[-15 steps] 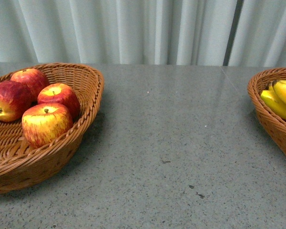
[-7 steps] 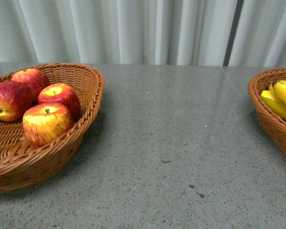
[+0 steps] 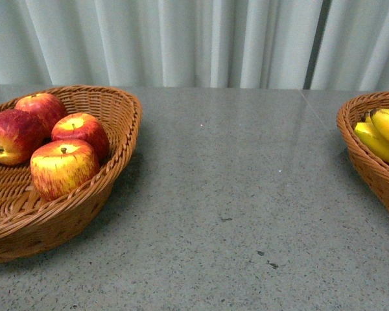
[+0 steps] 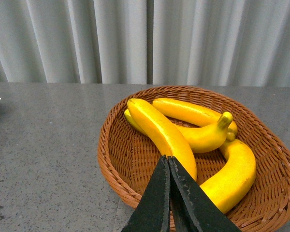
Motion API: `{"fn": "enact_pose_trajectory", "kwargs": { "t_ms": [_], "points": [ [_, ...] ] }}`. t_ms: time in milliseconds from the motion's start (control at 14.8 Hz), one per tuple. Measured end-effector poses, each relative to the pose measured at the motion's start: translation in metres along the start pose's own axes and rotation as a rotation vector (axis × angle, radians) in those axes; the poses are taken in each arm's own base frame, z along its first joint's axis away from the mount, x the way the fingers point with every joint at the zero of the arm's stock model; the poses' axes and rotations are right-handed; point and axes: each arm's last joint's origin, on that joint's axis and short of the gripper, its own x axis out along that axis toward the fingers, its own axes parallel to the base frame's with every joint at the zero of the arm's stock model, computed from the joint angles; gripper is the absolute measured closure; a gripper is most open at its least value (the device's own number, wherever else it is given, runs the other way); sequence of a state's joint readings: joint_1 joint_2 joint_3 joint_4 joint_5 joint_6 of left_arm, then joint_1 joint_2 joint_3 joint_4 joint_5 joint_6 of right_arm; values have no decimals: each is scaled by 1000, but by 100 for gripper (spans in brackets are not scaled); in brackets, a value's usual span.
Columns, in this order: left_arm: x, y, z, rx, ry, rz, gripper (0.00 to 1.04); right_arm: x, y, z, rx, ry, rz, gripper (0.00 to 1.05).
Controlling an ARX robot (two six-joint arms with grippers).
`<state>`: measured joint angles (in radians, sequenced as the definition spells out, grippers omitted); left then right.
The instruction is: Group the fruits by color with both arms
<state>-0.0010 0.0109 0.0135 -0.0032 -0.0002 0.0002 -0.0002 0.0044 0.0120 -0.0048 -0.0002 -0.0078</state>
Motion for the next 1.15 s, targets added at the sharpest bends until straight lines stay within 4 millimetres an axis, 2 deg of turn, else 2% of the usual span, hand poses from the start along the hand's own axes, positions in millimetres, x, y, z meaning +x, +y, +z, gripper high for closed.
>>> {"fn": "enact_pose_trajectory", "kwargs": {
  "t_ms": [67,270,404,607,674,742,809,1146],
  "points": [
    [0,0,0,0,0,0,7,0,0,0,0,0,0,103],
    [0,0,0,0,0,0,7,0,0,0,0,0,0,75],
    [0,0,0,0,0,0,7,0,0,0,0,0,0,49],
    [0,0,0,0,0,0,7,0,0,0,0,0,0,23],
    [0,0,0,0,0,0,7,0,0,0,0,0,0,10],
    [0,0,0,0,0,0,7,0,0,0,1,0,0,5],
    [0,0,0,0,0,0,7,0,0,0,0,0,0,7],
    [0,0,0,0,0,0,7,0,0,0,0,0,0,7]
  ]
}}
